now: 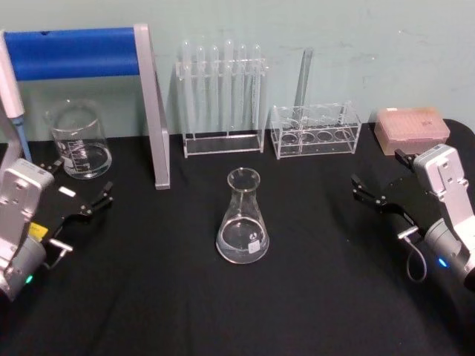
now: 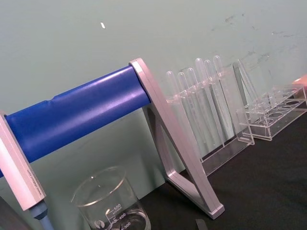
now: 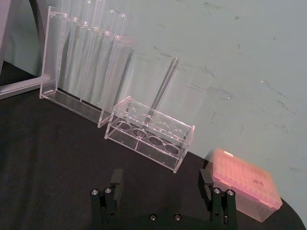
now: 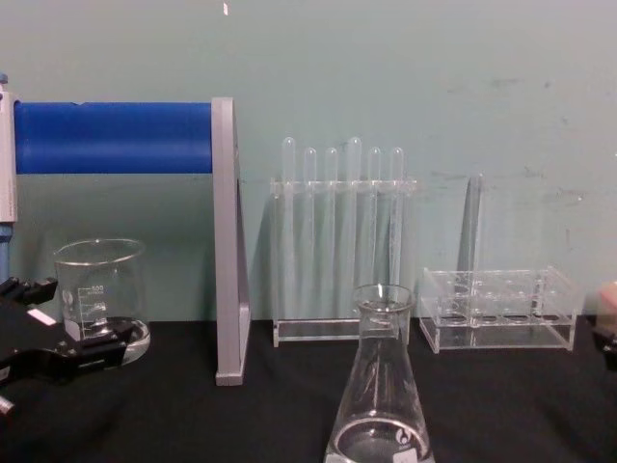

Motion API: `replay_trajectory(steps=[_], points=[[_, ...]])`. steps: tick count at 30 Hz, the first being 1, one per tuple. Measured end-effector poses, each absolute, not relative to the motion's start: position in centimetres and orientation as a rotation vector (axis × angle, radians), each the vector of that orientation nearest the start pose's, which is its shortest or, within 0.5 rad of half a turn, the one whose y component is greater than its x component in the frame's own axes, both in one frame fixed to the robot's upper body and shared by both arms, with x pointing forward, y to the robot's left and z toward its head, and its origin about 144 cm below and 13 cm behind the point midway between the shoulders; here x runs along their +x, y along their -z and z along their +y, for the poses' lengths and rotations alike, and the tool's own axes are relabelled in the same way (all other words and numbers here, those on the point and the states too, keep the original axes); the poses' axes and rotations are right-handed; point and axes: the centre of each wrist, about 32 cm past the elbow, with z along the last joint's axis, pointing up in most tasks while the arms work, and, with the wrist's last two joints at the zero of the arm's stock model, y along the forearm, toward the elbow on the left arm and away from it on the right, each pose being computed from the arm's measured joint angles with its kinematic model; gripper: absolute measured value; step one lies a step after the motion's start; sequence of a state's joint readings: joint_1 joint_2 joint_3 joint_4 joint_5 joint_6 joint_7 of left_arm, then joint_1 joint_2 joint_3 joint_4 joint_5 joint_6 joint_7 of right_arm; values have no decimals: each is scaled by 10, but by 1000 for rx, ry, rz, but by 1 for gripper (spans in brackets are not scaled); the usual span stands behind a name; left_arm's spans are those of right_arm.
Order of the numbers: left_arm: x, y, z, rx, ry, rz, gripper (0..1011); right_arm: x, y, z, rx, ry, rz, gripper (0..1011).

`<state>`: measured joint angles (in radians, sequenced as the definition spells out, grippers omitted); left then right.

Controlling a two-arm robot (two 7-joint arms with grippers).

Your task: Grasp the erlenmeyer flask with one hand, shake it three times, then place it back.

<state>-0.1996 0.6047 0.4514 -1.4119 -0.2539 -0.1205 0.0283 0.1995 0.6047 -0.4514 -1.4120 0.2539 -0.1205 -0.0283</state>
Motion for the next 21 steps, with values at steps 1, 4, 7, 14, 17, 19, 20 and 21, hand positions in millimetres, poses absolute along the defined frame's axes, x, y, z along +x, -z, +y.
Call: replay_trajectory(steps=[1,4,7,14,17,19,20,21], points=[[489,-1140,310,305,-1248,-285,1001,489,-1140,-310,-304,1248,-285,1003],[489,-1140,310,304,-1248,-285,1001,489,-1140,-310,-304,1248,-285,1003],[489,-1140,310,304,-1248,-285,1001,489,-1140,-310,-304,1248,-285,1003],[489,-1140,310,304,-1248,-285,1001,489,-1140,-310,-304,1248,-285,1003],[489,-1140,310,304,-1248,-285,1001,489,-1140,-310,-304,1248,-285,1003],[489,-1140,310,304,-1248,-285,1001,489,-1140,-310,-304,1248,-285,1002],[489,-1140,310,305,-1248,-285,1001,489,-1140,-310,-304,1248,-285,1003],[489,-1140,310,304,-1248,-285,1001,489,-1140,-310,-304,1248,-285,1003]])
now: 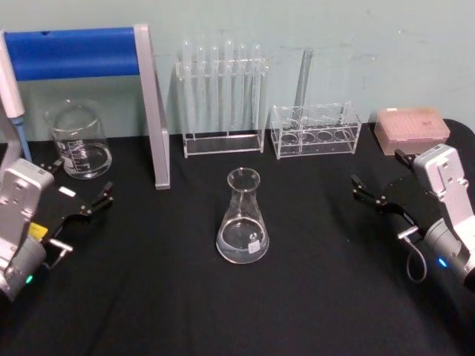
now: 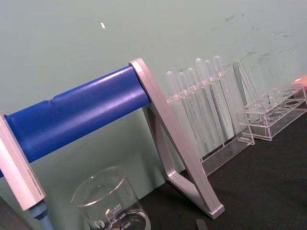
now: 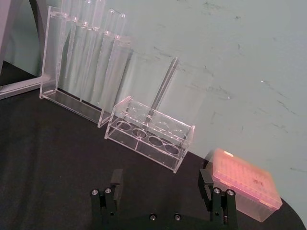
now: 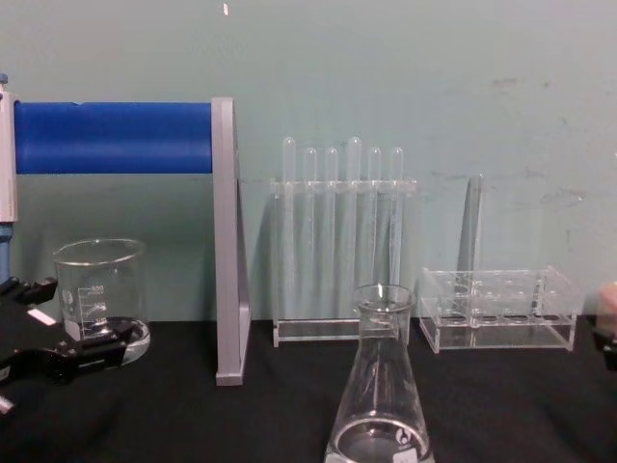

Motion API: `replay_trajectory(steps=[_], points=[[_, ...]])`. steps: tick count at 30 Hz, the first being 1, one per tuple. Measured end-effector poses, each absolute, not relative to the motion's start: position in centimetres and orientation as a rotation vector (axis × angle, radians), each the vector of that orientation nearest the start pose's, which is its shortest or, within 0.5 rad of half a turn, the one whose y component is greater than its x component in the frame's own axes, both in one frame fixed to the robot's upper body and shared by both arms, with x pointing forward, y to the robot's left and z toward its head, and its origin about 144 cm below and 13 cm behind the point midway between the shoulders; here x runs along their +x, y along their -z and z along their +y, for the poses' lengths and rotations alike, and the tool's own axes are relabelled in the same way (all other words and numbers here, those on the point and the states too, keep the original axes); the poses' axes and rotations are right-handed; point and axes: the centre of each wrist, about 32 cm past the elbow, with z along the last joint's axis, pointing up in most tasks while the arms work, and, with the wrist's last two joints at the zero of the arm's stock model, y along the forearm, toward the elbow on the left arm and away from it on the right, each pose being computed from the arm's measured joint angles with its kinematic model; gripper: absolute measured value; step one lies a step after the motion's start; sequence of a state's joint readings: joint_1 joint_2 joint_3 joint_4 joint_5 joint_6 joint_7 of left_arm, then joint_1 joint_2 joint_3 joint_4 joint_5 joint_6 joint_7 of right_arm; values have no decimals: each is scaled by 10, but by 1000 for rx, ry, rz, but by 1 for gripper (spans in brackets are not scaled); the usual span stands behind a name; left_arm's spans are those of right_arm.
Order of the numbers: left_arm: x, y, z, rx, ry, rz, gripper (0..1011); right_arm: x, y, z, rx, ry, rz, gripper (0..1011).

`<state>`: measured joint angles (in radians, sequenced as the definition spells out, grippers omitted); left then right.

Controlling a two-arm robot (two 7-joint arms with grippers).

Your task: Grasp the erlenmeyer flask with one hand, shake it three times, then place it back.

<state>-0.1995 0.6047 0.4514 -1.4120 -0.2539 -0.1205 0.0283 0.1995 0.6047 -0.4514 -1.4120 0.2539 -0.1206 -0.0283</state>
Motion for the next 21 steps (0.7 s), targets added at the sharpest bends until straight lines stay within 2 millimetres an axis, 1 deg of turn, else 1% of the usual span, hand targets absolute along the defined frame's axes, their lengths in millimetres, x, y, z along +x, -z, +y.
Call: replay_trajectory(steps=[9,15,21], points=[[489,-1140,310,304,-1248,-285,1001,487,-1140,-310,-283,1234,-265,1002],[489,-1140,310,304,-1248,-285,1001,479,-1143,-308,-237,1203,-220,1003],[489,-1140,310,304,-1248,-285,1001,467,-1144,-300,-189,1134,-164,1002]])
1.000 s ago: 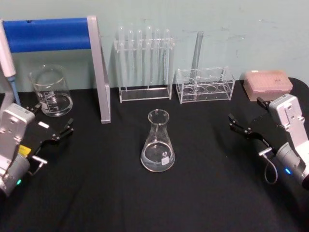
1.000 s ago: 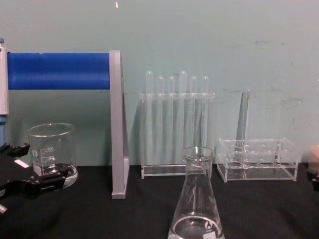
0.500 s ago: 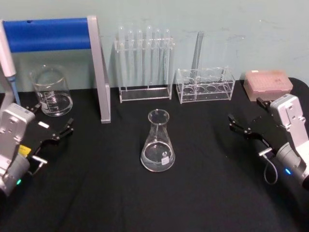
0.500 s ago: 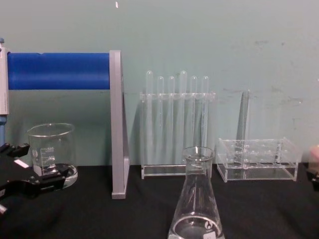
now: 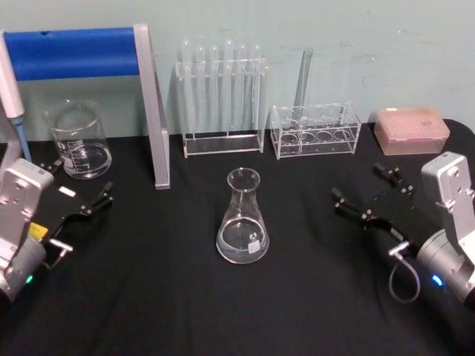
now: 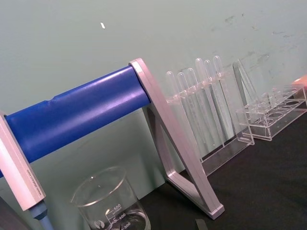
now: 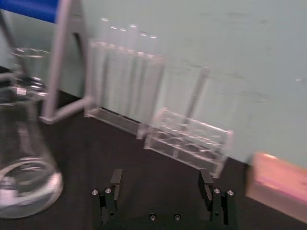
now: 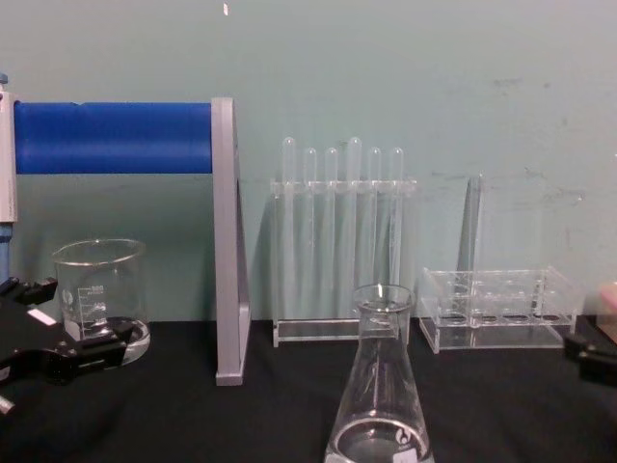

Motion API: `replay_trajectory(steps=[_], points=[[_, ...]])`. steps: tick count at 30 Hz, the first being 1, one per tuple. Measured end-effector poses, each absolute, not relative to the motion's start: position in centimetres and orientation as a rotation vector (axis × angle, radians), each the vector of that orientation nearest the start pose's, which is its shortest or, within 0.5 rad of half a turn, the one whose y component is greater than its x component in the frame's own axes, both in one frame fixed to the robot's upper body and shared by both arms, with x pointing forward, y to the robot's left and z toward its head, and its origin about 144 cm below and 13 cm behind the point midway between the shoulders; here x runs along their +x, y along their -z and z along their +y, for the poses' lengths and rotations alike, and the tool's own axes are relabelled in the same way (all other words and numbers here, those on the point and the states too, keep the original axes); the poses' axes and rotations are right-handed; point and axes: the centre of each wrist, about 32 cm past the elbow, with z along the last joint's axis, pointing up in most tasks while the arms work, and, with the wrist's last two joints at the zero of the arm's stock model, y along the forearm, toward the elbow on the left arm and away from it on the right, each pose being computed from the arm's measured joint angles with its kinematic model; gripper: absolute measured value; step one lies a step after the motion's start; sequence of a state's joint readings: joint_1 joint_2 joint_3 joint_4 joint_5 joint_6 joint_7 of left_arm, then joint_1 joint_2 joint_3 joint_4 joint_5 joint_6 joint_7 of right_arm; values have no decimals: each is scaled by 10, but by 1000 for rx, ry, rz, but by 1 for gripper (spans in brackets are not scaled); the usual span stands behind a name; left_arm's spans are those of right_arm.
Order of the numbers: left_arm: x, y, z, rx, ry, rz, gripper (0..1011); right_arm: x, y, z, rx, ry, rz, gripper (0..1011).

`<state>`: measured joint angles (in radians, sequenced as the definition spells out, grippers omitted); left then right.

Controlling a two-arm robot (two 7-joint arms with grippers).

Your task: Grasp the erlenmeyer flask with one hand, shake it three times, then place it back.

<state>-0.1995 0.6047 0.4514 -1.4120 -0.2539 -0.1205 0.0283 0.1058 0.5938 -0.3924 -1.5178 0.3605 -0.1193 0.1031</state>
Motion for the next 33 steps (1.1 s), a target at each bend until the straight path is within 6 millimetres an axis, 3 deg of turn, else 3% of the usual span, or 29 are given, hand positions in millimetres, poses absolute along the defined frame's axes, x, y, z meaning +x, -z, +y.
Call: replay_trajectory(steps=[14,33], points=[[489,-1140,310,304,-1248,-285,1001,450,-1140,-266,-118,904,-33,1003],[489,-1140,310,304,-1248,-285,1001,477,-1138,-232,-77,780,-44,1003]])
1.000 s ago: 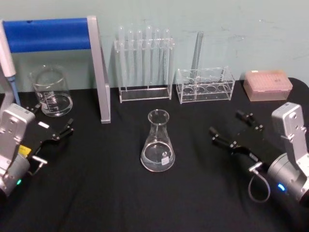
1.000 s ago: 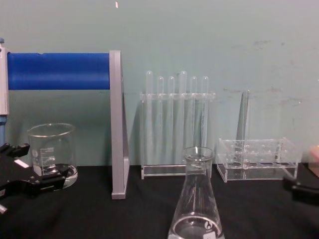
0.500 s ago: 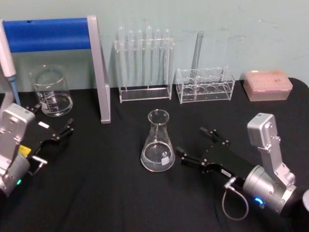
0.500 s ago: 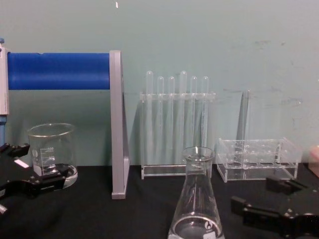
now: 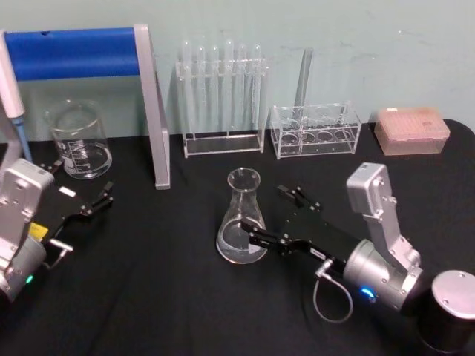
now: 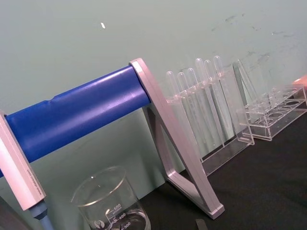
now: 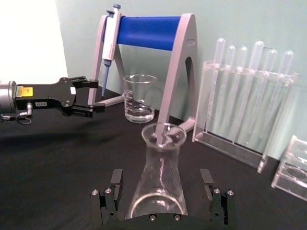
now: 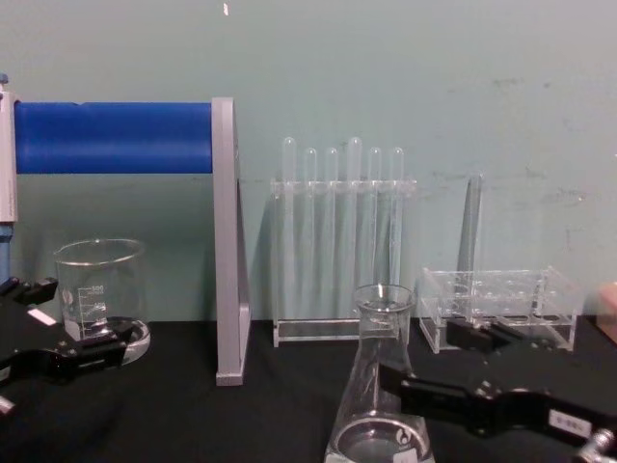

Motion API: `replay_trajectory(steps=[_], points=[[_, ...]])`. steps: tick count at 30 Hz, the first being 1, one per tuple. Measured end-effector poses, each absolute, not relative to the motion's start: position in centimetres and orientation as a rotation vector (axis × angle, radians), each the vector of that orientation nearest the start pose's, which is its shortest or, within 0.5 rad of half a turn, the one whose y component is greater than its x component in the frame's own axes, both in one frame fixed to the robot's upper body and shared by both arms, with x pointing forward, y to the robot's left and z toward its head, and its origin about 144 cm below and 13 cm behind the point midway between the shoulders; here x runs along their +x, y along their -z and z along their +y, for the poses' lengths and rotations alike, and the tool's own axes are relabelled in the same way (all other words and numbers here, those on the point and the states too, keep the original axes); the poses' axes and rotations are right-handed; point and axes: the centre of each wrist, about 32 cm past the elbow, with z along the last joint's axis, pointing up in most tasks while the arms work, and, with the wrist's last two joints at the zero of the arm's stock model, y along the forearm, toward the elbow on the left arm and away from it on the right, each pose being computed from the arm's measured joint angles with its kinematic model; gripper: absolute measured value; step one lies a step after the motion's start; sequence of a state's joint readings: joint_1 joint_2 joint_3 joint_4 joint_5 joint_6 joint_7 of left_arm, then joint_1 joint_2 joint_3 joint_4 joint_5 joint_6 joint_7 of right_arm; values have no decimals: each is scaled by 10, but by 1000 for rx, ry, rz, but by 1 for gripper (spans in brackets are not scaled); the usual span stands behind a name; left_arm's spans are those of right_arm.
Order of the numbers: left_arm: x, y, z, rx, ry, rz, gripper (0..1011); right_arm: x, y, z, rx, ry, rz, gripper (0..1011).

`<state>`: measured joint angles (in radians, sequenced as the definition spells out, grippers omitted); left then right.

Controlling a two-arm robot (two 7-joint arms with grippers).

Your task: Grasp the erlenmeyer flask with one hand, shake it three times, then place it back.

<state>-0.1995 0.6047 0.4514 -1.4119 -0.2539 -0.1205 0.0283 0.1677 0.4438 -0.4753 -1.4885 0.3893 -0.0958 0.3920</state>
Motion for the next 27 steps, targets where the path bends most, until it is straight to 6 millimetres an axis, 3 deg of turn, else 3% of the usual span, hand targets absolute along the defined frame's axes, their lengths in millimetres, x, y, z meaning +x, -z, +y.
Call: replay_trajectory(steps=[27], points=[[489,-1140,310,304,-1248,-285,1001,513,-1140,-206,-52,747,-51,1003]])
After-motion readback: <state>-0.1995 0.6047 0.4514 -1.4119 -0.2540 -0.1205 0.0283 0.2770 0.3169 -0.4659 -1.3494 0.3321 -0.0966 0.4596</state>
